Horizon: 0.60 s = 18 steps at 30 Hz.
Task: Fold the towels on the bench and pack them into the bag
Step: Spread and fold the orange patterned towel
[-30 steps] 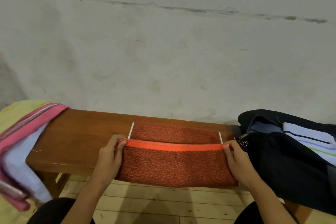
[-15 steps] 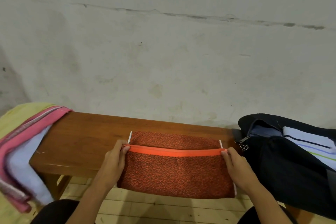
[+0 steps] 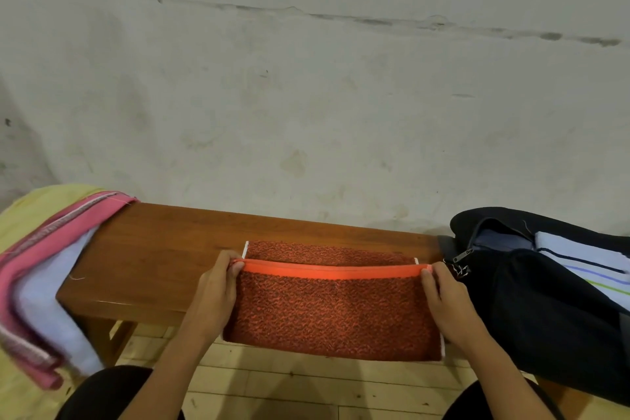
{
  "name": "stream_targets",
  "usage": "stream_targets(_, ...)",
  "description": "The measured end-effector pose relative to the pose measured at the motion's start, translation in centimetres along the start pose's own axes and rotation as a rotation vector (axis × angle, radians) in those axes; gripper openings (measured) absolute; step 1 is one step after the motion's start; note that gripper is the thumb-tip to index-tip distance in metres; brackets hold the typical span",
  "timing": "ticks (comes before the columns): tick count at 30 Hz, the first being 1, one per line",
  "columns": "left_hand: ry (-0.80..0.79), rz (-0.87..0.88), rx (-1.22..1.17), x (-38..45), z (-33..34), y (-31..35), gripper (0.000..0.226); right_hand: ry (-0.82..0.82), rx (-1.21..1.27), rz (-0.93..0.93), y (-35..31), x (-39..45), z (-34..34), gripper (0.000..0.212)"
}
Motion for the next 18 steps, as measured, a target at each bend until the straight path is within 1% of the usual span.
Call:
stream_targets(4, -0.107, -0.112, 0.088, 1.3, 1.5, -1.2, 0.022, 0.030, -0.136, 0.019, 0.0, 0.4, 0.1, 0.027)
stream_targets(6, -0.134, -0.127, 0.134, 2.3, 1.8, -1.3, 0.020, 0.045, -0.174, 0.035, -0.2, 0.7, 0.2, 0.027)
stream_targets(9, -0.128, -0.119, 0.154, 3.5, 1.8, -1.5, 0.020, 0.058, -0.191, 0.057, -0.2, 1.3, 0.7, 0.029)
stream_targets(12, -0.130, -0.102, 0.223, 3.9, 2.1, -1.9, 0.018, 0.069, -0.226, 0.074, 0.1, 2.2, 1.1, 0.029)
stream_targets(15, -0.123, -0.092, 0.274, 4.5, 2.5, -1.8, 0.016, 0.086, -0.200, 0.070, 0.3, 2.9, 1.4, 0.028)
stream_targets(18, -0.101, -0.055, 0.310, 5.5, 2.6, -1.6, 0.016, 0.165, -0.164, 0.075, 0.2, 3.8, 0.9, 0.029)
Point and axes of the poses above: each hand's wrist, its own x-axis towards the middle knuckle, its own z-axis out of the palm, y = z × x, the point moved 9 cm from there along x, towards the middle knuckle, and after that the axes turned 5 degrees about y, right-handed, at the moved point
